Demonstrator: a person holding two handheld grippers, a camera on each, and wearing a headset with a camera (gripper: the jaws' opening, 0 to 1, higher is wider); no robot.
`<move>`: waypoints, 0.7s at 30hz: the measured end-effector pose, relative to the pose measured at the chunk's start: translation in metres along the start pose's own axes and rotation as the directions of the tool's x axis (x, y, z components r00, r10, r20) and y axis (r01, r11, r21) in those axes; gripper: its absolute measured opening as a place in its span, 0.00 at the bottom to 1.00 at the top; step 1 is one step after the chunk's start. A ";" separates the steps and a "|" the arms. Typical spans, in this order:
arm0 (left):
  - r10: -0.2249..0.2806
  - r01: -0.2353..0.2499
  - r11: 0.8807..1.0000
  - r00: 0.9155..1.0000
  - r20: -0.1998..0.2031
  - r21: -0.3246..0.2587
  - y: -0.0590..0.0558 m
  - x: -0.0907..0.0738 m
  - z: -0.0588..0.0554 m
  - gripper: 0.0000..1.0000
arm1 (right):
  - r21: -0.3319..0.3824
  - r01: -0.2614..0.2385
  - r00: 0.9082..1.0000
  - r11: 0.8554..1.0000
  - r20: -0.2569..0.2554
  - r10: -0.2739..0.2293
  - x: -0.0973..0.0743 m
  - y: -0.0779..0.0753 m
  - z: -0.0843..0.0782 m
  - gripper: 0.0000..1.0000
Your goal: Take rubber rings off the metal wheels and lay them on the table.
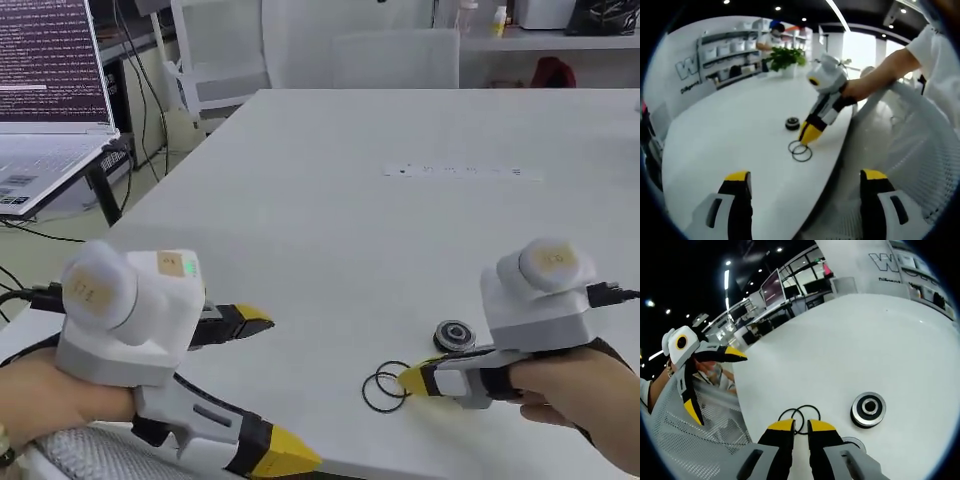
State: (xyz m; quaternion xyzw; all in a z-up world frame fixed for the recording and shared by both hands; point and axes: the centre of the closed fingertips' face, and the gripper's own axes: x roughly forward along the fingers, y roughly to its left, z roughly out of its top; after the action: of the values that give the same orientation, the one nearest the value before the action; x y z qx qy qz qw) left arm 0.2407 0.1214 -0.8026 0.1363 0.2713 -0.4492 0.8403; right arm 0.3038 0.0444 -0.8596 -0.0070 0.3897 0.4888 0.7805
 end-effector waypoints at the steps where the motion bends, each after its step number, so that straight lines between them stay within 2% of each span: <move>1: 0.001 -0.001 1.000 1.000 -0.001 0.001 0.000 0.000 0.000 0.91 | 0.002 0.002 1.000 1.000 0.006 -0.002 0.000 0.000 0.002 0.10; 10: 0.010 -0.010 1.000 1.000 0.008 -0.007 0.001 -0.001 0.001 0.91 | 0.001 0.002 1.000 1.000 0.028 -0.002 -0.004 -0.001 0.010 0.15; 21: 0.012 -0.012 1.000 1.000 0.006 -0.010 -0.001 -0.001 0.001 0.91 | -0.018 0.012 0.990 1.000 0.138 -0.010 -0.019 -0.003 0.041 0.19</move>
State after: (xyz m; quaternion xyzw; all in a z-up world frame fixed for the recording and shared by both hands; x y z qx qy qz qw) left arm 0.2401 0.1210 -0.8008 0.1324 0.2699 -0.4430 0.8446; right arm 0.3264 0.0441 -0.8208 0.0173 0.3302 0.4875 0.8081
